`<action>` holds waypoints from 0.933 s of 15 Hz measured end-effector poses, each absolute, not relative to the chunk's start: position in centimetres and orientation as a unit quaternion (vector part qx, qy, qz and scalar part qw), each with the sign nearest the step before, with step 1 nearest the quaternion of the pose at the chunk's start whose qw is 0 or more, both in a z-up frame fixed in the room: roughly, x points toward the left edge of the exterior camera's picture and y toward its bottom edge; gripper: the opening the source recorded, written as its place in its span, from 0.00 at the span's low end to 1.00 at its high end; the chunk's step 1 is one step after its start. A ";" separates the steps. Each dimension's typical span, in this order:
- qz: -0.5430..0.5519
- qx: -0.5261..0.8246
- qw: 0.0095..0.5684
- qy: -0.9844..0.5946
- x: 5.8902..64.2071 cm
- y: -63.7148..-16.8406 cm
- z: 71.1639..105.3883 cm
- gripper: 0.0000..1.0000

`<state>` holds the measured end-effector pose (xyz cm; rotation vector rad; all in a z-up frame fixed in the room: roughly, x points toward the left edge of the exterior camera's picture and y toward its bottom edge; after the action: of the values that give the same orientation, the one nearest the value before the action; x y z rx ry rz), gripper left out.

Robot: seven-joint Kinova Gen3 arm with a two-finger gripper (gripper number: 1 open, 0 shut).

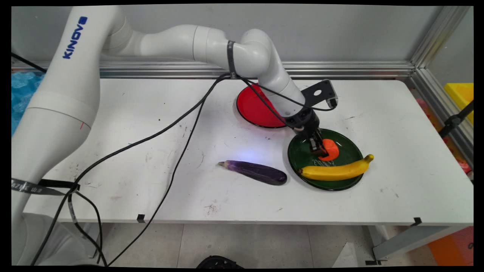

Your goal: Place the picked object on the table

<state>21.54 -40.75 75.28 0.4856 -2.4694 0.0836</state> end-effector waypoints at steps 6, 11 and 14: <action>0.036 0.174 0.311 -0.934 21.3 -40.9 76.3 0.00; 0.047 0.181 0.307 -0.933 22.9 -40.3 80.1 0.00; 0.052 0.193 0.294 -0.935 24.9 -39.3 82.7 0.00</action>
<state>24.86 -39.26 82.74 0.5126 -2.4891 0.1394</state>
